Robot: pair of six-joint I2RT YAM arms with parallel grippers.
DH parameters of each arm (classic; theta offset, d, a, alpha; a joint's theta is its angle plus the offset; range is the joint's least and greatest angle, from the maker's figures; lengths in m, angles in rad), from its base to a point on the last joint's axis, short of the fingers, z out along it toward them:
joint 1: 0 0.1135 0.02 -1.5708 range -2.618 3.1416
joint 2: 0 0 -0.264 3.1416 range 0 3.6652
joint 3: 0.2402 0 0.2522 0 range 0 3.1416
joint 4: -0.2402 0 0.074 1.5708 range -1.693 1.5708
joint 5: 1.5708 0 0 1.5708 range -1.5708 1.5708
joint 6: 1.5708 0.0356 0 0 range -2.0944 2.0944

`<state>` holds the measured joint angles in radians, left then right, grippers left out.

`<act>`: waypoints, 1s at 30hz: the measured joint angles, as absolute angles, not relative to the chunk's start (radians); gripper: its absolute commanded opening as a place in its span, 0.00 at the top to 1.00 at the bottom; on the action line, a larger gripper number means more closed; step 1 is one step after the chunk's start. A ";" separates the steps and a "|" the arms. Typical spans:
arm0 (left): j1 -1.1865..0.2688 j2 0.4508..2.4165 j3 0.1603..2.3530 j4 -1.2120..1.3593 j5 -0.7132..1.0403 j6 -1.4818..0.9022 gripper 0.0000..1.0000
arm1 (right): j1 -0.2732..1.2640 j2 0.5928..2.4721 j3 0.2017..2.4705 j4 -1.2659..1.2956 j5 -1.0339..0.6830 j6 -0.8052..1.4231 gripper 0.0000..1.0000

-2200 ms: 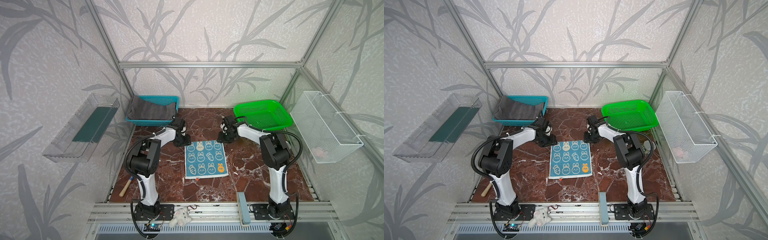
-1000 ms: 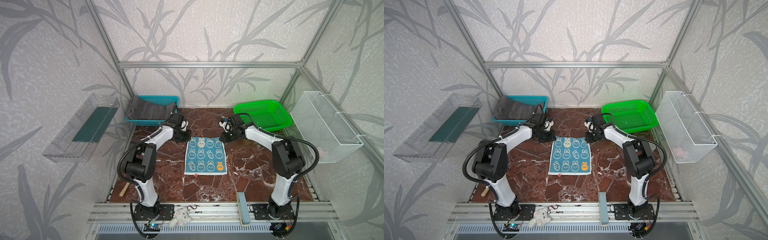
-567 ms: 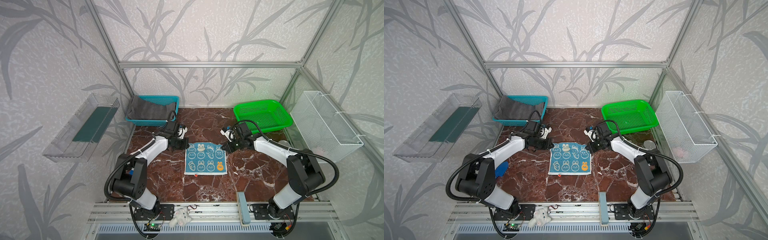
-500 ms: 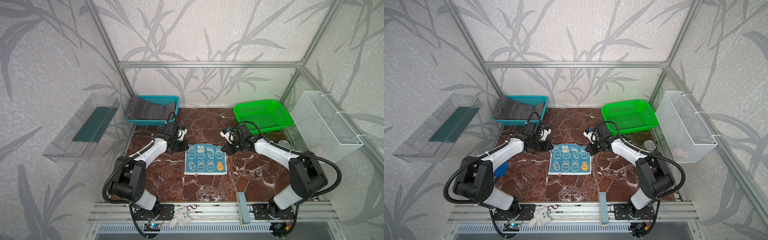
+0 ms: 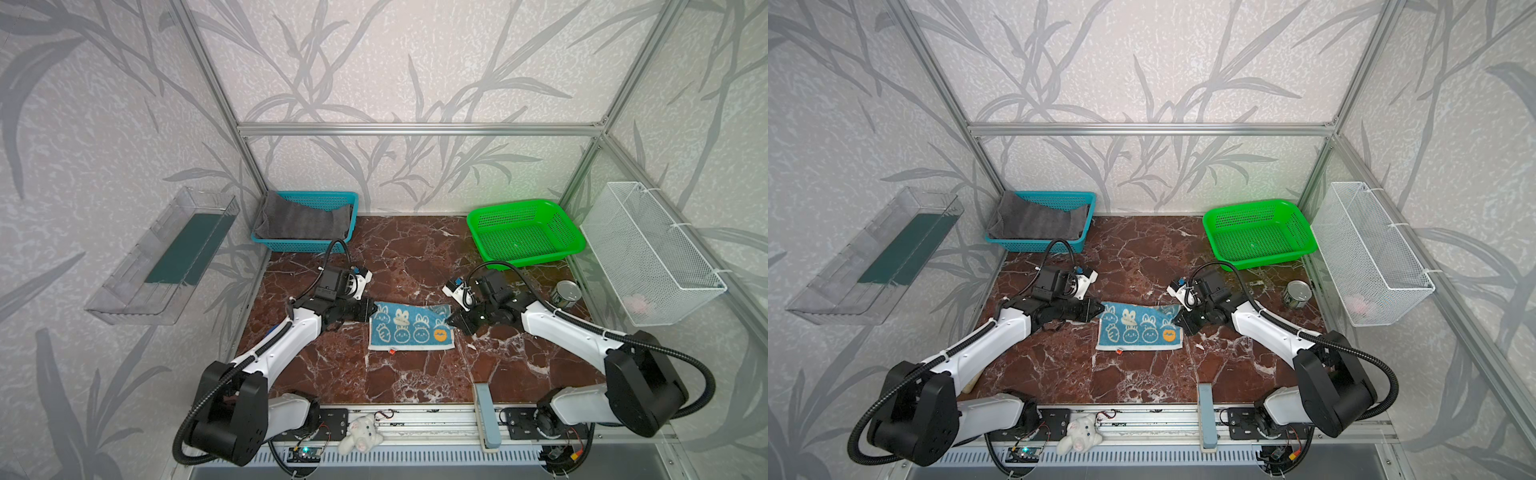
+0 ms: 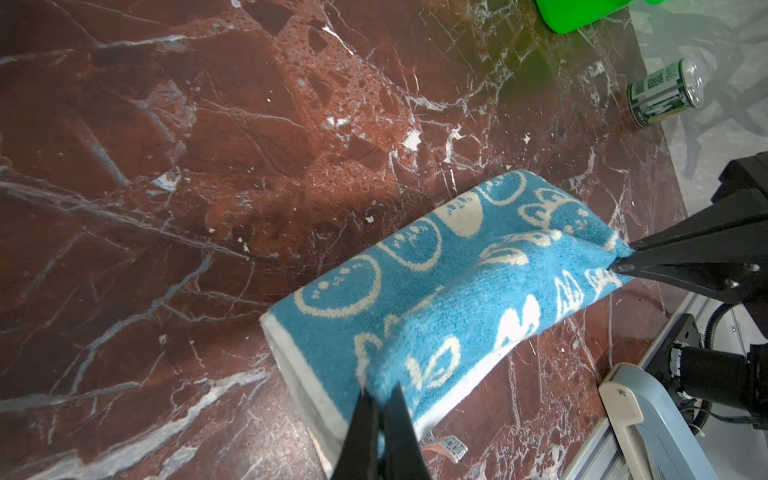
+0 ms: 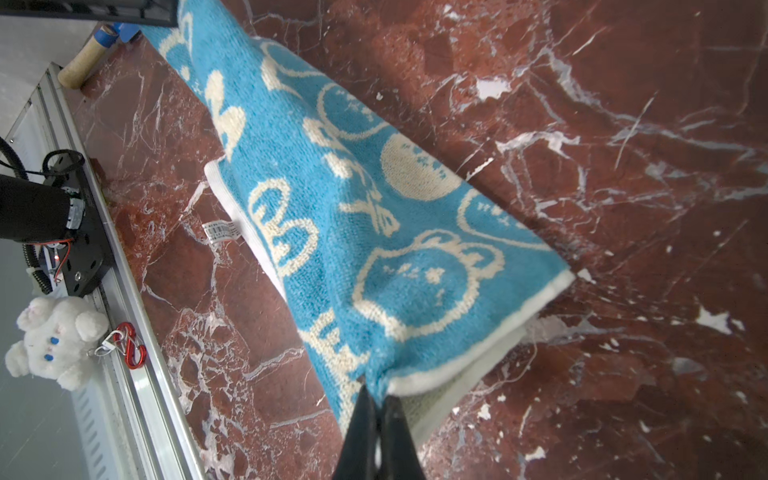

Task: Fold and stack the towels
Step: 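Lift the far edge and fold it toward the robot with both grippers, then lay the folded edge down and open both grippers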

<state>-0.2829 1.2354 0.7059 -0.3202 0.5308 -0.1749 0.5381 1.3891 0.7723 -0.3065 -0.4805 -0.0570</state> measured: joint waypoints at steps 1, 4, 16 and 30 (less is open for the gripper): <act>-0.286 1.224 0.700 -0.320 0.534 -0.174 0.98 | 0.546 1.388 0.768 -0.304 -0.477 -0.057 1.00; -0.289 1.203 0.696 -0.323 0.541 -0.162 0.98 | 0.563 1.385 0.761 -0.304 -0.469 -0.057 1.00; -0.330 1.194 0.705 -0.460 0.528 -0.105 0.96 | 0.587 1.374 0.772 -0.371 -0.438 0.026 1.00; -0.362 1.253 0.715 -0.527 0.482 -0.052 0.81 | 0.618 1.432 0.771 -0.396 -0.416 0.105 0.91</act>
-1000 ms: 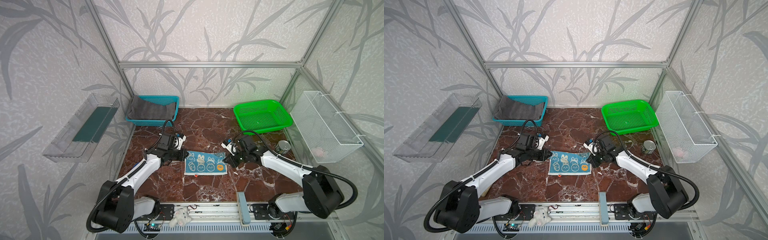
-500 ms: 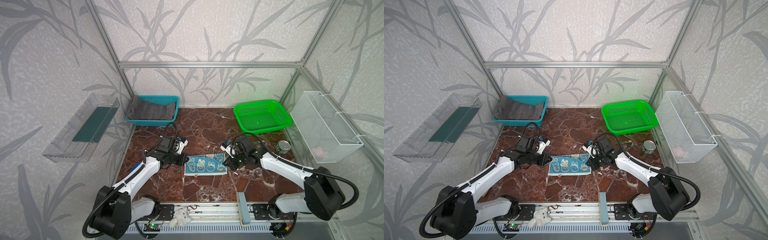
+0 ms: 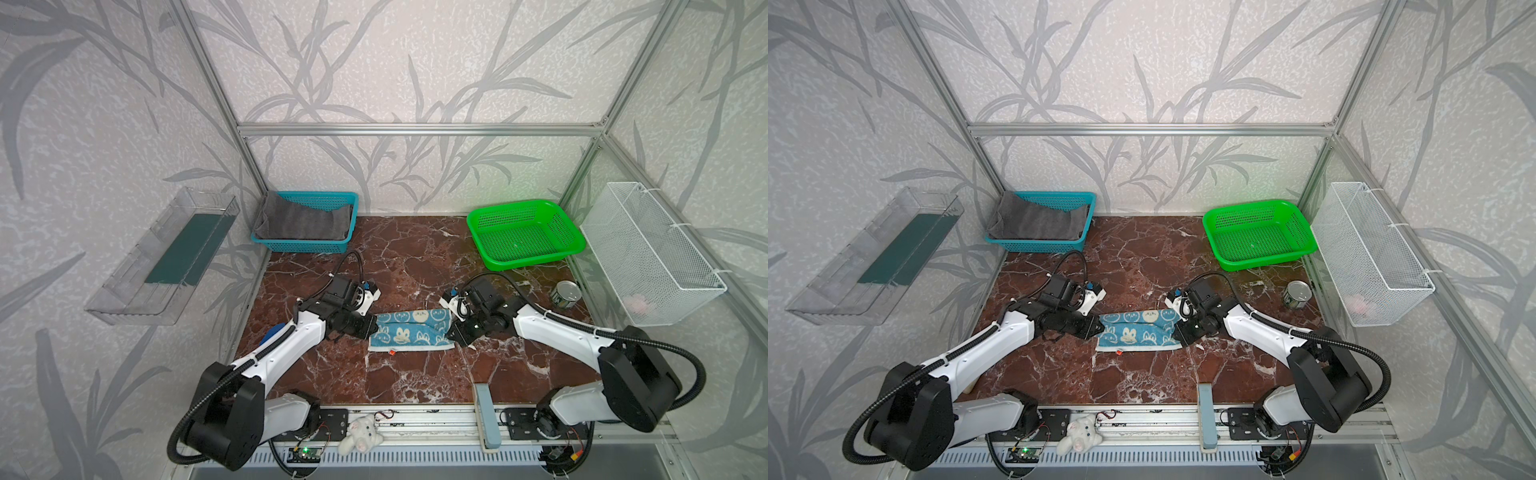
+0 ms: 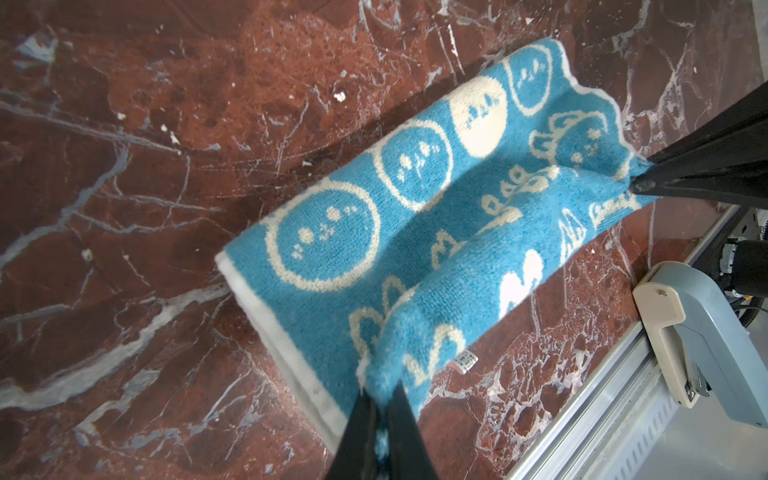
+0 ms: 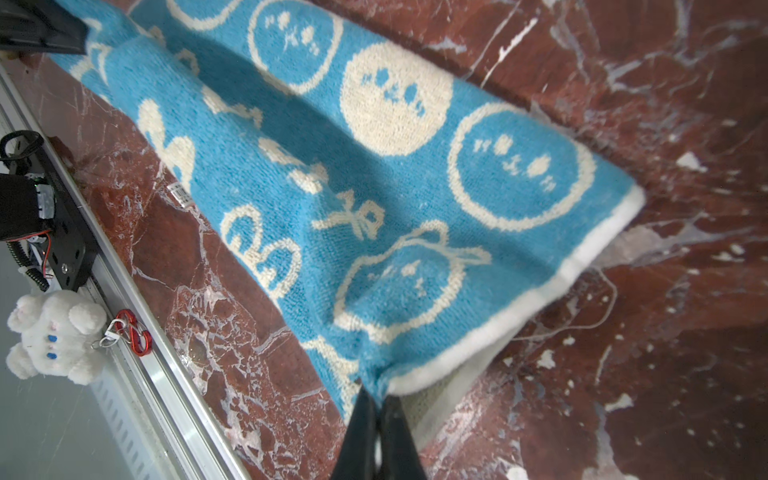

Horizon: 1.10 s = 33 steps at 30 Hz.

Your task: Fold and stack the towels

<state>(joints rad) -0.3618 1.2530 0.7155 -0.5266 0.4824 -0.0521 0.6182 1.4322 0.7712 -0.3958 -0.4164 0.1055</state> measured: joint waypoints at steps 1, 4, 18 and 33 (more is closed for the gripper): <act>-0.362 1.264 0.719 -0.530 0.482 -0.049 0.78 | 0.620 1.435 0.771 -0.398 -0.413 0.112 0.89; -0.362 1.301 0.735 -0.545 0.492 -0.036 0.69 | 0.621 1.439 0.771 -0.406 -0.397 0.128 0.80; -0.319 1.309 0.783 -0.598 0.434 -0.026 0.29 | 0.621 1.417 0.771 -0.460 -0.318 0.134 0.43; -0.307 1.173 0.791 -0.427 0.512 -0.231 0.55 | 0.621 1.365 0.843 -0.420 -0.419 0.115 0.79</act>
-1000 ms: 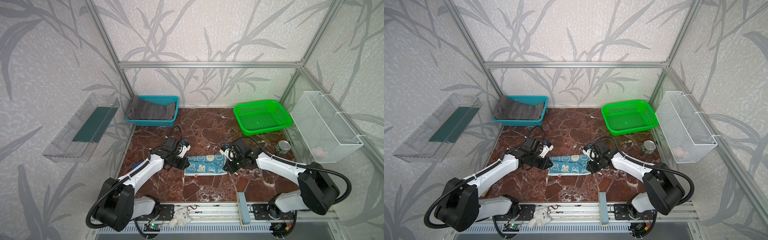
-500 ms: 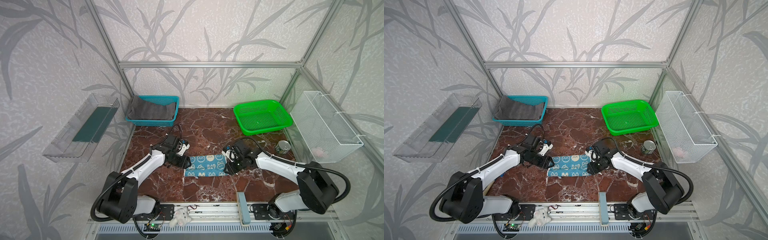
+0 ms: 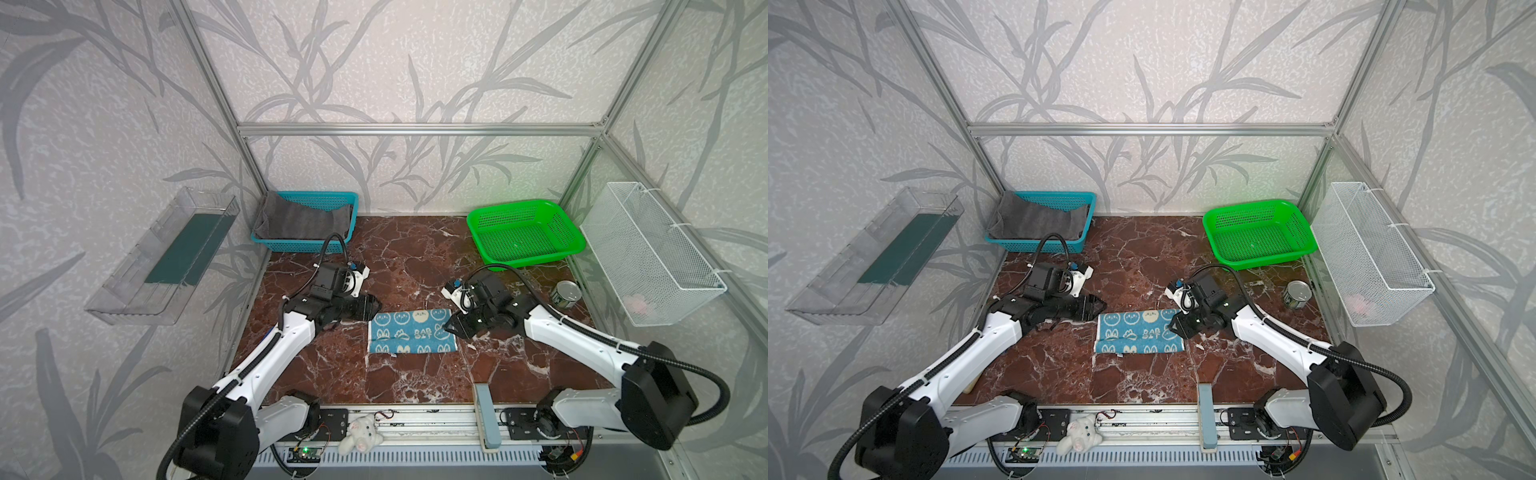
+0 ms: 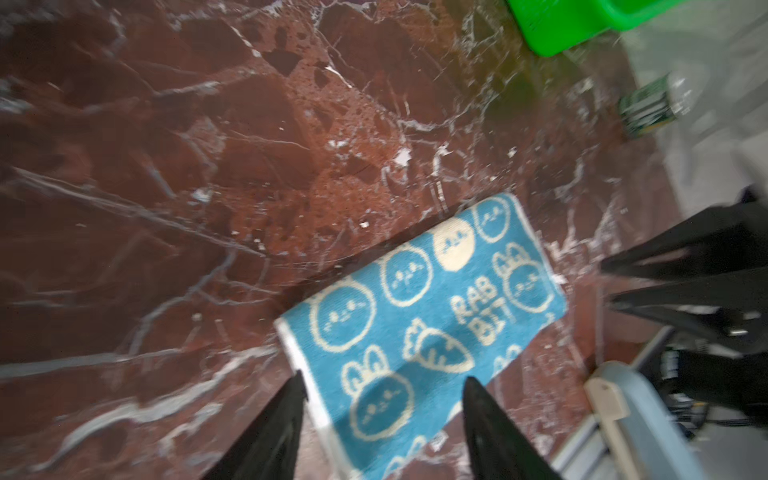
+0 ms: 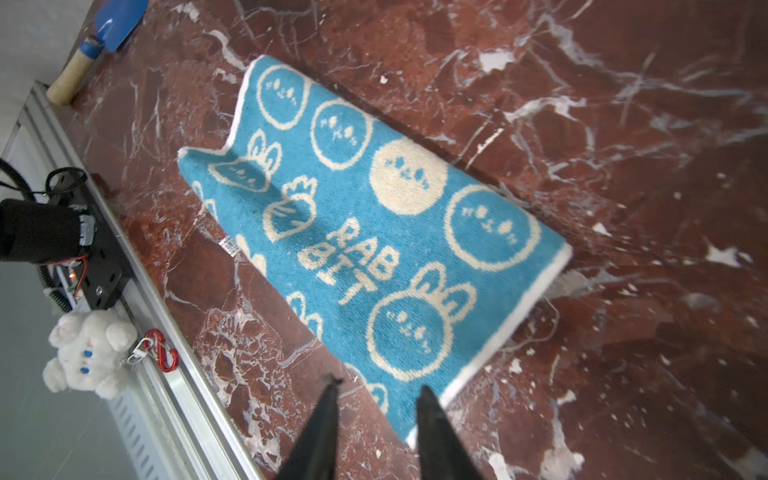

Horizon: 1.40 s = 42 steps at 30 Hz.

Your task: Fold and stack the towels

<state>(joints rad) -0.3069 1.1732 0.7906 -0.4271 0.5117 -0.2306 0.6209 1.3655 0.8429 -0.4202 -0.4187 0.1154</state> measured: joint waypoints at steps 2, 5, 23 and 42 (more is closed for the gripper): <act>-0.317 1.220 0.786 -0.381 0.579 -0.279 0.70 | 0.622 1.439 0.873 -0.421 -0.465 0.122 0.82; -0.350 1.277 0.764 -0.351 0.636 -0.333 0.88 | 0.627 1.530 0.890 -0.426 -0.509 0.128 0.87; -0.398 1.556 0.752 -0.476 0.588 -0.419 1.00 | 0.656 1.682 0.903 -0.555 -0.466 0.141 0.91; -0.394 1.759 1.089 -0.574 0.516 -0.302 1.00 | 0.573 1.676 0.941 -0.519 -0.359 0.187 0.92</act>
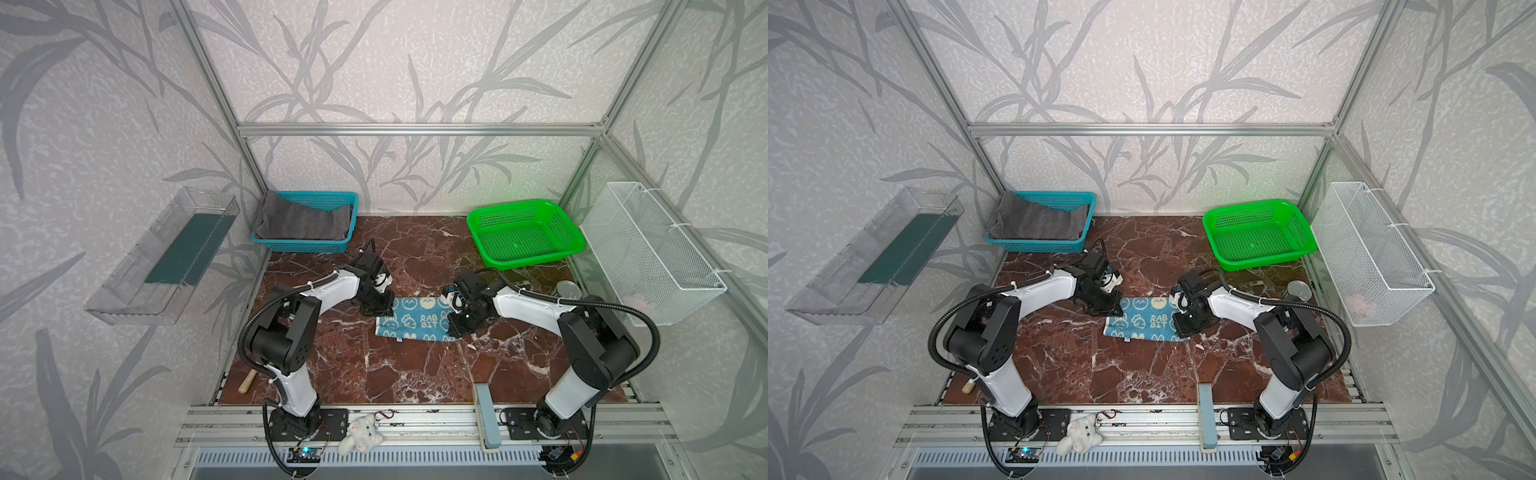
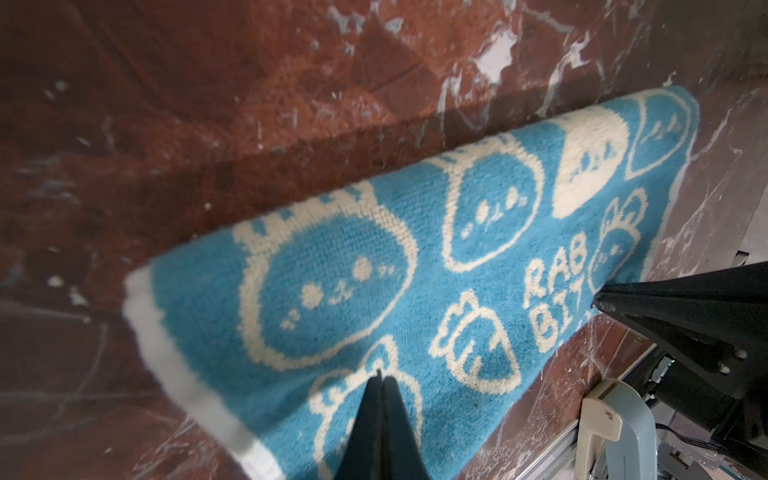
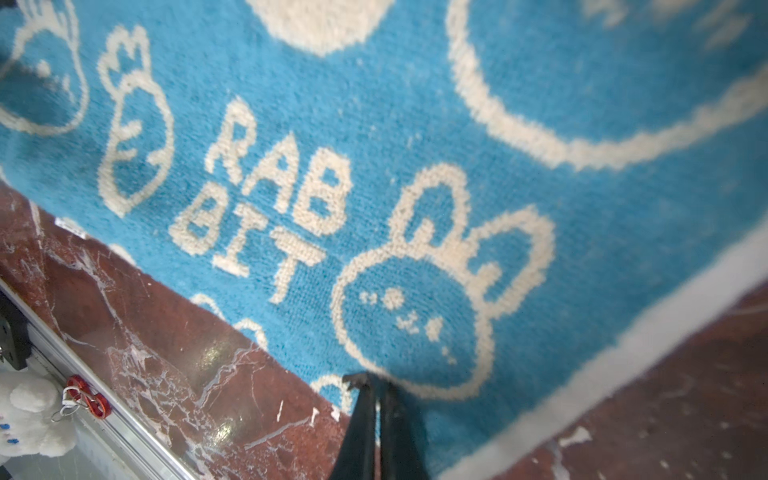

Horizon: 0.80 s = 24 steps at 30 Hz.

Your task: Fold and stack the towels

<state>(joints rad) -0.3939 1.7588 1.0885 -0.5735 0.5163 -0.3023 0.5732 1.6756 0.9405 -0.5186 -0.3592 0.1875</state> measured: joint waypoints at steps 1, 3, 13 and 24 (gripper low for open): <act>-0.390 1.746 1.089 -0.582 0.517 -0.304 1.00 | 0.573 1.675 0.944 -0.519 -0.360 0.184 0.92; -0.387 1.720 1.087 -0.591 0.527 -0.310 1.00 | 0.574 1.675 0.952 -0.520 -0.363 0.182 0.92; -0.385 1.708 0.935 -0.558 0.595 -0.391 1.00 | 0.574 1.675 0.953 -0.517 -0.367 0.166 0.91; -0.388 1.710 0.930 -0.539 0.549 -0.411 0.99 | 0.577 1.625 0.953 -0.515 -0.349 0.073 0.72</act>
<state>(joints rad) -0.3878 1.7100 0.9302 -0.5392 0.5491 -0.4114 0.5774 1.6245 0.9531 -0.5148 -0.3489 0.0734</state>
